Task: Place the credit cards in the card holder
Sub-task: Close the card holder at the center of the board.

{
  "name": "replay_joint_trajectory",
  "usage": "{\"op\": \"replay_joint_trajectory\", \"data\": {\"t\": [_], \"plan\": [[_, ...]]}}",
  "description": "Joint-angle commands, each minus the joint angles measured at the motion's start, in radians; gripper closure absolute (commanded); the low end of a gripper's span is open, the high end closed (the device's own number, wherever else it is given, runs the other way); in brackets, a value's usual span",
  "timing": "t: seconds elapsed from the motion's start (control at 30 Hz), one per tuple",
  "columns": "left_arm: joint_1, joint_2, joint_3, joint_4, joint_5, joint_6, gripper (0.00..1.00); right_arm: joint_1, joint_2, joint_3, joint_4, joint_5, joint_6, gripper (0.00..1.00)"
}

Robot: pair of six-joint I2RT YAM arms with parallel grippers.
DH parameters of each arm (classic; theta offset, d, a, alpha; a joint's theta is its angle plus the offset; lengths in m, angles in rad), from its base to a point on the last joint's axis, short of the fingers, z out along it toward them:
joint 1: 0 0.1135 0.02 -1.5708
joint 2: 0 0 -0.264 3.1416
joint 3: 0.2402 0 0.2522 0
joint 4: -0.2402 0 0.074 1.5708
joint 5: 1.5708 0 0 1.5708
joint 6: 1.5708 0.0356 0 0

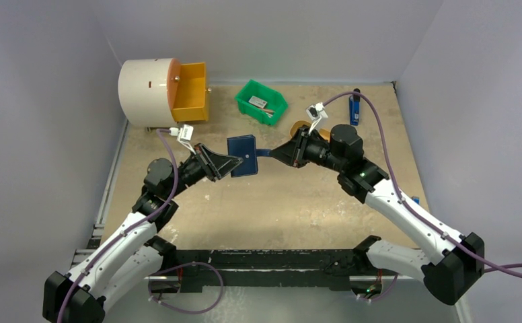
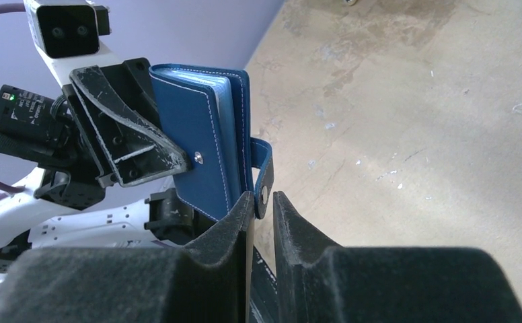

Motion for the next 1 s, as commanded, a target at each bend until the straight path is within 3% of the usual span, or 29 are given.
{"op": "replay_joint_trajectory", "data": {"t": [0.0, 0.27, 0.53, 0.97], "plan": [[0.003, -0.003, 0.028, 0.067, 0.01, -0.004, 1.0, -0.005, 0.002, 0.045, 0.05, -0.032, -0.002, 0.83], [0.003, -0.002, 0.039, 0.041, -0.007, 0.009, 1.0, -0.005, -0.018, 0.047, 0.019, -0.031, -0.031, 1.0], [0.003, 0.034, 0.122, -0.1, -0.076, 0.098, 1.0, -0.005, -0.057, 0.086, -0.089, -0.026, -0.131, 1.0], [-0.001, 0.164, 0.223, -0.099, -0.079, 0.112, 1.0, -0.005, 0.012, 0.141, -0.042, -0.07, -0.134, 1.0]]}}
